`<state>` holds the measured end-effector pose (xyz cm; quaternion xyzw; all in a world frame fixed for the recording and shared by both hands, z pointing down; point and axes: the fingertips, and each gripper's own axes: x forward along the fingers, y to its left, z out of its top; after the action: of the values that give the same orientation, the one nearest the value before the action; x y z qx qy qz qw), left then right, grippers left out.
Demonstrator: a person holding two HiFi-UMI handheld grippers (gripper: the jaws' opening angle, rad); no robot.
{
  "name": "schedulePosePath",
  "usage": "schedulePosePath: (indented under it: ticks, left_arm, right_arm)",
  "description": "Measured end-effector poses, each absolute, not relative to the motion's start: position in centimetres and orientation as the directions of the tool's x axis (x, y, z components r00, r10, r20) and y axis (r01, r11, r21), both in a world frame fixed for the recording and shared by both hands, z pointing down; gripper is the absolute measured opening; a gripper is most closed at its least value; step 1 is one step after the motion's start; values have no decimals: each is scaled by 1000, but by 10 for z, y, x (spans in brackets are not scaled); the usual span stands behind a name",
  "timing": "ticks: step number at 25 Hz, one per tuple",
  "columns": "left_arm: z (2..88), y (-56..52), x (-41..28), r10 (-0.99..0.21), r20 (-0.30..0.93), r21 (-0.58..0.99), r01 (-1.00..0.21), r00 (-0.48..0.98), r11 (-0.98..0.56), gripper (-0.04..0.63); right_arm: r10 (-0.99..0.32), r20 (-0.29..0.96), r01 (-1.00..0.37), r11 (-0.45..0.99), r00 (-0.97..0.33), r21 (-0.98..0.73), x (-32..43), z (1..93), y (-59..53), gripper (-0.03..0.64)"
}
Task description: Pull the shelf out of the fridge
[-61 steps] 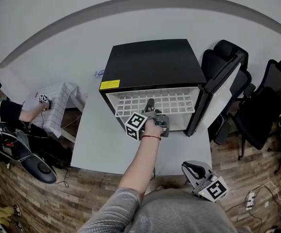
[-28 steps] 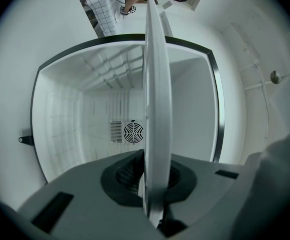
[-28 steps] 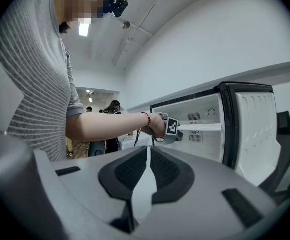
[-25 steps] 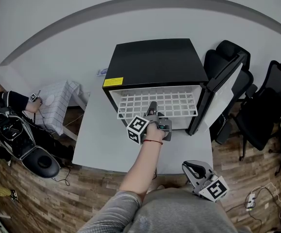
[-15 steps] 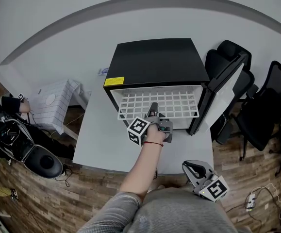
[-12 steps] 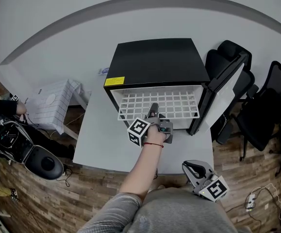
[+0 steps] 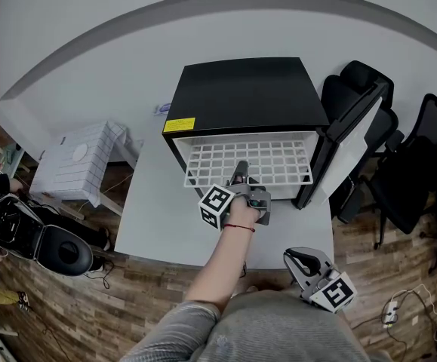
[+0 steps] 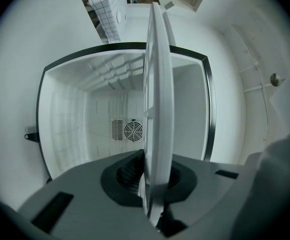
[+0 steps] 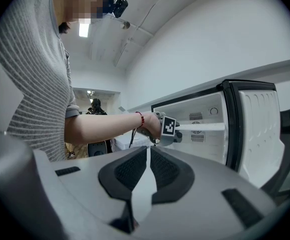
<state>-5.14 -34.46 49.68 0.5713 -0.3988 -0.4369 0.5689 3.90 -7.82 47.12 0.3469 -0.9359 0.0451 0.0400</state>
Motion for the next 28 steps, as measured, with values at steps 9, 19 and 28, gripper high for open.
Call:
schedulePosePath:
  ticks: [9, 19, 28]
  left_arm:
    - [495, -337, -53, -956, -49, 998, 42, 289, -38, 34]
    - [494, -331, -54, -959, -46, 998, 46, 278, -35, 32]
    - [494, -323, -54, -957, -48, 998, 53, 285, -34, 32]
  right_arm:
    - [-647, 111, -655, 753, -755, -61, 37, 472, -82, 14]
    - [-648, 119, -657, 751, -752, -67, 37, 473, -87, 14]
    - [-639, 121, -649, 759, -759, -63, 32, 473, -91, 14]
